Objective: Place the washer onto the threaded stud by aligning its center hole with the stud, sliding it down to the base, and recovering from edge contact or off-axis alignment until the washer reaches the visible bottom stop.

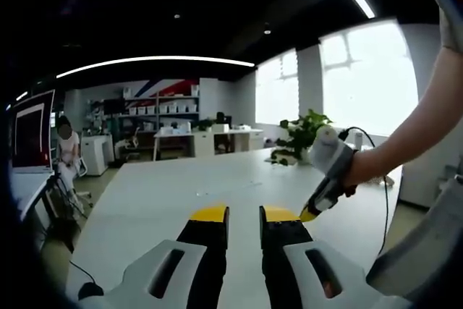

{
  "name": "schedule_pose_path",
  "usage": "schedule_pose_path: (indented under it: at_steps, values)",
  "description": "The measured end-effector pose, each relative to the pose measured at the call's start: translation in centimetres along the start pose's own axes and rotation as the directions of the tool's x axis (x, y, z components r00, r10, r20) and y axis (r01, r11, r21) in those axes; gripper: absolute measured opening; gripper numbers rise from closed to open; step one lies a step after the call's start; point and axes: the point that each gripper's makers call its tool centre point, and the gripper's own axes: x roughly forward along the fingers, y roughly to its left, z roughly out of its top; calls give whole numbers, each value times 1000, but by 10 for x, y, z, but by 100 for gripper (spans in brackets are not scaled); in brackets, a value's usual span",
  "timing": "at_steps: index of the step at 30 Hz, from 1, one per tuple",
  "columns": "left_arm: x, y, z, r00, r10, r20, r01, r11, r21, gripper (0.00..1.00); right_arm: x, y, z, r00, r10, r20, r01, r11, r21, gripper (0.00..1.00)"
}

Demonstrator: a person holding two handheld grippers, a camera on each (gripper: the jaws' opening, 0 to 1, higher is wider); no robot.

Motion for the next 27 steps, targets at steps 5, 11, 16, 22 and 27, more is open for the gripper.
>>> schedule_pose_path:
  at_steps: [5, 11, 16, 22, 27]
  values:
    - [0, 1, 0, 1000, 3, 0, -3, 1000, -4, 15, 4, 0, 9, 1000, 2, 3, -2, 1000, -3, 4]
    - [0, 1, 0, 1000, 5, -1, -5, 1000, 6, 15, 9, 3, 16, 1000, 8, -1, -8, 1000, -18, 4]
    - [0, 0, 0, 1000, 1, -5, -1, 1000, 11, 14, 15, 5, 15, 1000, 10, -21, -11, 1000, -25, 4]
    - [0, 0, 0, 1000, 2, -7, -2, 1000, 21, 14, 18, 5, 17, 999, 10, -35, -11, 1000, -23, 4]
    - [-1, -3, 0, 1000, -6, -10, 7, 999, 37, 14, 22, 3, 16, 999, 5, -52, -6, 1000, -21, 4]
